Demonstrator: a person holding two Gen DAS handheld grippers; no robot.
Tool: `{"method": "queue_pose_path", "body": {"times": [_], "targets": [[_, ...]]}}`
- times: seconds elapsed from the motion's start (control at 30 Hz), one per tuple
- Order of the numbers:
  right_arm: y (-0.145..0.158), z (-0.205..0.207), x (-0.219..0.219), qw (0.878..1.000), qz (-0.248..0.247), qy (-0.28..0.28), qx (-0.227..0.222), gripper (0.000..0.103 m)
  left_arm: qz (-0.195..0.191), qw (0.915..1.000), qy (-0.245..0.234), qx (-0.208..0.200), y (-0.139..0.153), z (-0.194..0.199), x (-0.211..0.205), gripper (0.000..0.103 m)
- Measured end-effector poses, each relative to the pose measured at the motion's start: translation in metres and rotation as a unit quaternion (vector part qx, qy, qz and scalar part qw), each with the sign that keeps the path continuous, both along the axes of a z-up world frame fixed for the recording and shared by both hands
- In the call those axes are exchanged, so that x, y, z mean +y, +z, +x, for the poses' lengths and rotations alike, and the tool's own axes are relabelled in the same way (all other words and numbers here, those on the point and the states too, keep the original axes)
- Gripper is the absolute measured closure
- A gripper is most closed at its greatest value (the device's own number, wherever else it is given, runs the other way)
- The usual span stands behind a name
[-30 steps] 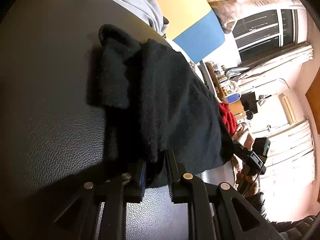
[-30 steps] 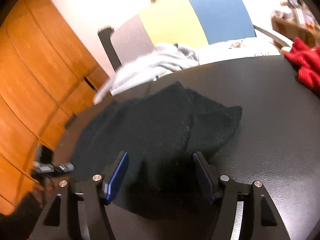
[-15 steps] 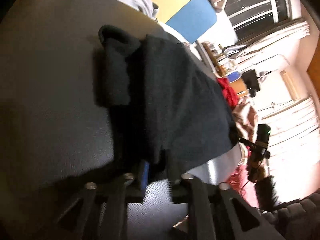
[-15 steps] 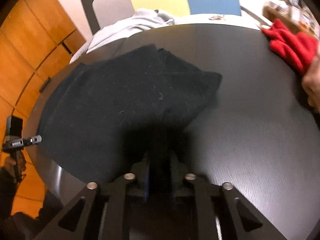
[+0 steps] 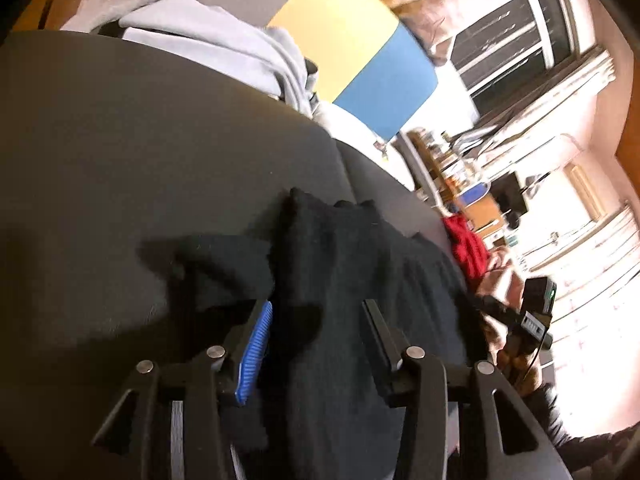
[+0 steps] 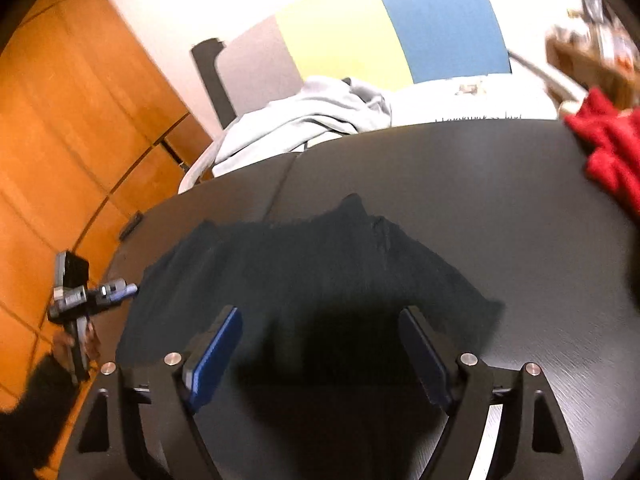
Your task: Fold clothes
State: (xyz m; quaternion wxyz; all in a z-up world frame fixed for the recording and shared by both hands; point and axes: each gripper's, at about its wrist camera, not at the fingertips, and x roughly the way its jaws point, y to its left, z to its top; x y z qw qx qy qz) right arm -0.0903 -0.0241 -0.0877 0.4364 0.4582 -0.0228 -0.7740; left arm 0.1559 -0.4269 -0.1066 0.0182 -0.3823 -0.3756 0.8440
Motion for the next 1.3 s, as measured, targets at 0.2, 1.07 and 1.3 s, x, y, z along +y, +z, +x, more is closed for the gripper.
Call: {"method": "queue_pose_path", "body": {"times": [0.2, 1.07, 1.3], "targets": [[-0.025, -0.027, -0.042, 0.998, 0.069, -0.010, -0.011, 0.096, -0.025, 0.9994, -0.006, -0.023, -0.007, -0.012, 0.016, 0.098], [0.009, 0.028, -0.098, 0.993, 0.051, 0.090, 0.056, 0.057, -0.132, 0.9894, -0.058, 0.019, 0.028, -0.069, 0.090, 0.080], [-0.034, -0.011, -0.106, 0.993, 0.080, -0.018, 0.086, 0.046, -0.164, 0.9845, 0.062, -0.007, -0.019, -0.086, 0.063, 0.084]]}}
